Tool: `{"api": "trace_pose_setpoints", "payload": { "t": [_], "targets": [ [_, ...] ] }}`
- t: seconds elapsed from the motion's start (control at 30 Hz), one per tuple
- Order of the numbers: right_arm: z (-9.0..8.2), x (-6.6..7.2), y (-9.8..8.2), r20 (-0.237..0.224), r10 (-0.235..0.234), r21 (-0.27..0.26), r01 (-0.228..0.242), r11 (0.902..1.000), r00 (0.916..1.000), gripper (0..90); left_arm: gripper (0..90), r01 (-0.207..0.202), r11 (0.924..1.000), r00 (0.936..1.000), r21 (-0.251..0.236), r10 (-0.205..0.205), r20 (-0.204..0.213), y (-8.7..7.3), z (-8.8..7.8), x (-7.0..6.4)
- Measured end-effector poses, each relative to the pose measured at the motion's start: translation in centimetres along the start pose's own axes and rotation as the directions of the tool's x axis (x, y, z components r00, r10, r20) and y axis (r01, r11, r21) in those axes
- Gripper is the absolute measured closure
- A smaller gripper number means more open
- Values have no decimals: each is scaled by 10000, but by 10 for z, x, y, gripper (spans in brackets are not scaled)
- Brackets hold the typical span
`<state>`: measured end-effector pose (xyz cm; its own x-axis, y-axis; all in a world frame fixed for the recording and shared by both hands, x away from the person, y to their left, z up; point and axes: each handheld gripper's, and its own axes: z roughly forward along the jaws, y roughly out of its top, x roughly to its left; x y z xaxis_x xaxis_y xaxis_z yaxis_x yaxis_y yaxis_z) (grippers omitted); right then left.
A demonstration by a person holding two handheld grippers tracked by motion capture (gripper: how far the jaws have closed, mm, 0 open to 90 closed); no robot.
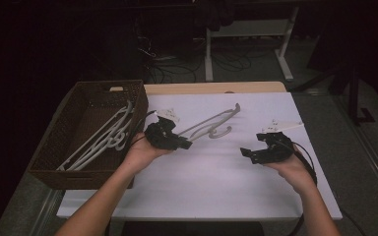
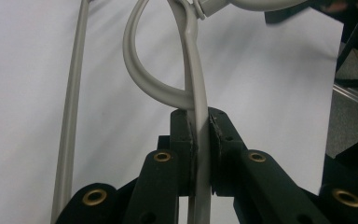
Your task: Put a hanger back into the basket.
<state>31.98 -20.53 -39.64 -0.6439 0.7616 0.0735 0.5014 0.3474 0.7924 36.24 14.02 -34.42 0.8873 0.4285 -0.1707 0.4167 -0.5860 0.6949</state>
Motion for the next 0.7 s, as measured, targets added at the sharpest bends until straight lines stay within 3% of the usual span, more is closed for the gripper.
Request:
{"api": "trace_pose_setpoints", "payload": {
  "t": [0.23,0.27,0.37,0.7],
  "targets": [
    [3,5,-7,-45,-37,102,37,9999,10000,132,824,8,10000,9993,26,-7,-380,18,-32,2],
    [3,5,-8,-106,0,95,1,10000,9999,130,824,46,9998,9985,-170,-56,-553,22,-45,4],
    [4,5,-11,-5,12,117,-11,9999,10000,127,824,93,9991,9974,-426,-123,-707,25,-65,8],
    [2,6,-14,-111,35,-35,-35,10000,9999,113,824,323,9917,9912,-1247,-478,-1235,10,-135,30]
  ]
}}
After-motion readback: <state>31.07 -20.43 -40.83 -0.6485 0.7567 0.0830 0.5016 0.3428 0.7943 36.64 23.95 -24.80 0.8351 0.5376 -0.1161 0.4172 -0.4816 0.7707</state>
